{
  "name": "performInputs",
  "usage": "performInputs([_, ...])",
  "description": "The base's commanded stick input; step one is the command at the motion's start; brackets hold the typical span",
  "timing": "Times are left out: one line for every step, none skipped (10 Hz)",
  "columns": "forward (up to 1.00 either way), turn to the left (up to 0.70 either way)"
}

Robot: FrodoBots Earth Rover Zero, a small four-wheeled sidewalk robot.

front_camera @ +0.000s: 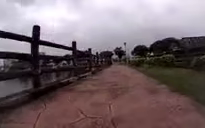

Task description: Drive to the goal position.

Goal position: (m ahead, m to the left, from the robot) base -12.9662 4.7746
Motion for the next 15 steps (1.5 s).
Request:
performInputs([1.00,-0.40])
performInputs([1.00,-0.33])
performInputs([1.00,-0.11])
performInputs([1.00,-0.07])
performInputs([1.00,-0.02])
performInputs([1.00,0.00])
performInputs([1.00,0.00])
performInputs([1.00,0.00])
performInputs([1.00,0.00])
performInputs([1.00,0.00])
performInputs([1.00,0.00])
performInputs([1.00,0.00])
performInputs([1.00,0.00])
performInputs([1.00,0.00])
performInputs([1.00,0.00])
